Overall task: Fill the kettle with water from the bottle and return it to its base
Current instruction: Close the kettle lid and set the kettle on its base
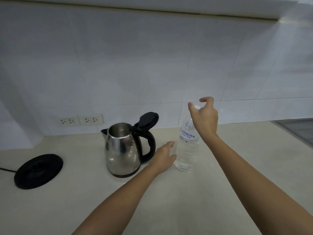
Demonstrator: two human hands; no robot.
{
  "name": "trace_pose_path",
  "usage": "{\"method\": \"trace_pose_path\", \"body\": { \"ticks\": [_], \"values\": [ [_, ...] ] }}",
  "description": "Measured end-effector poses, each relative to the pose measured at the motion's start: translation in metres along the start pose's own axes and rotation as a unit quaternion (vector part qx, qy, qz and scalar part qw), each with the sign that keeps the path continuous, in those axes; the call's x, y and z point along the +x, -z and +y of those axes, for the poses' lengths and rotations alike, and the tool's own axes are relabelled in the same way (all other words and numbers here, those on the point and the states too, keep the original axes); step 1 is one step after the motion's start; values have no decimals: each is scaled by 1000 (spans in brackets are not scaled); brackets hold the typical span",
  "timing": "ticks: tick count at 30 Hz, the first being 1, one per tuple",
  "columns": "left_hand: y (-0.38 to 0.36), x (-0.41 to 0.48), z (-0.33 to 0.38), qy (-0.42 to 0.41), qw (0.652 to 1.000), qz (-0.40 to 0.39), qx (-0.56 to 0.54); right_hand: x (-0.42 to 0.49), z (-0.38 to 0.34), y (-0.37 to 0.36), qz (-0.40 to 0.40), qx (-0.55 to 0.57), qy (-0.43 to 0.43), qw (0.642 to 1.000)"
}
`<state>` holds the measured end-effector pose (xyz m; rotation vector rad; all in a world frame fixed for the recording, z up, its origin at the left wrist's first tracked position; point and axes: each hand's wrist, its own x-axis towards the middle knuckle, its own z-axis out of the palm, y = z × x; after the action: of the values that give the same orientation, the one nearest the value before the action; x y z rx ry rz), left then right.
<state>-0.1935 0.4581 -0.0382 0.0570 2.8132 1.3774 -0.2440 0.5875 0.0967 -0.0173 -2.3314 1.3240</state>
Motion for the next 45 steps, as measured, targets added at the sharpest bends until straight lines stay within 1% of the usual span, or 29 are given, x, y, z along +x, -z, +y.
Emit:
{"method": "trace_pose_path", "body": {
  "ticks": [1, 3, 5, 7, 9, 10, 11, 12, 13, 15, 16, 18, 21, 23, 26, 30, 33, 35, 36, 38, 39, 41, 42, 43, 45],
  "values": [
    [9, -8, -5, -22, 999, 32, -6, -13, -5, -7, 15, 30, 24, 999],
    [30, -25, -19, -65, 993, 97, -17, -39, -15, -25, -1, 69, 36, 997],
    [52, -43, -33, -106, 980, 168, -8, -59, -23, -47, -28, 116, -7, 993],
    [75, -59, -52, -135, 953, 267, 38, -76, -30, -70, -68, 160, -69, 982],
    [98, -72, -68, -117, 921, 359, 96, -88, -34, -88, -114, 176, -112, 971],
    [109, -76, -76, -85, 912, 387, 102, -93, -36, -97, -132, 179, -118, 968],
    [119, -80, -82, -46, 911, 398, 93, -98, -38, -104, -141, 182, -120, 966],
    [127, -80, -91, 1, 917, 391, 76, -101, -41, -109, -141, 186, -121, 965],
    [135, -80, -99, 49, 928, 365, 57, -102, -43, -114, -136, 190, -118, 965],
    [145, -78, -114, 126, 953, 274, 23, -104, -49, -120, -129, 178, -91, 971],
    [148, -76, -120, 146, 963, 228, 4, -104, -52, -123, -130, 160, -65, 976],
    [151, -71, -127, 165, 972, 163, -41, -104, -60, -129, -134, 110, 2, 985],
    [150, -63, -131, 158, 975, 121, -94, -102, -69, -141, -148, 12, 119, 982],
    [149, -59, -132, 150, 978, 111, -96, -102, -73, -152, -167, -60, 178, 968],
    [149, -56, -132, 133, 983, 96, -88, -109, -76, -167, -209, -159, 228, 937],
    [150, -55, -131, 129, 986, 81, -72, -114, -74, -178, -267, -297, 283, 872],
    [150, -54, -132, 134, 986, 81, -61, -113, -68, -181, -304, -353, 290, 836],
    [147, -54, -134, 133, 987, 80, -49, -112, -64, -181, -316, -362, 299, 824],
    [146, -53, -135, 133, 987, 79, -45, -110, -63, -181, -320, -349, 297, 829],
    [144, -52, -135, 137, 987, 78, -31, -106, -65, -184, -321, -311, 263, 855],
    [143, -52, -136, 141, 987, 78, -21, -103, -68, -187, -313, -301, 230, 871],
    [142, -52, -136, 150, 985, 81, -11, -97, -72, -194, -294, -306, 136, 895],
    [142, -52, -137, 155, 984, 81, -14, -94, -73, -197, -288, -318, 98, 898],
    [141, -53, -137, 161, 984, 79, -17, -92, -73, -201, -284, -332, 81, 896],
    [141, -54, -138, 163, 983, 78, -21, -91, -70, -204, -275, -340, 95, 894]
  ]
}}
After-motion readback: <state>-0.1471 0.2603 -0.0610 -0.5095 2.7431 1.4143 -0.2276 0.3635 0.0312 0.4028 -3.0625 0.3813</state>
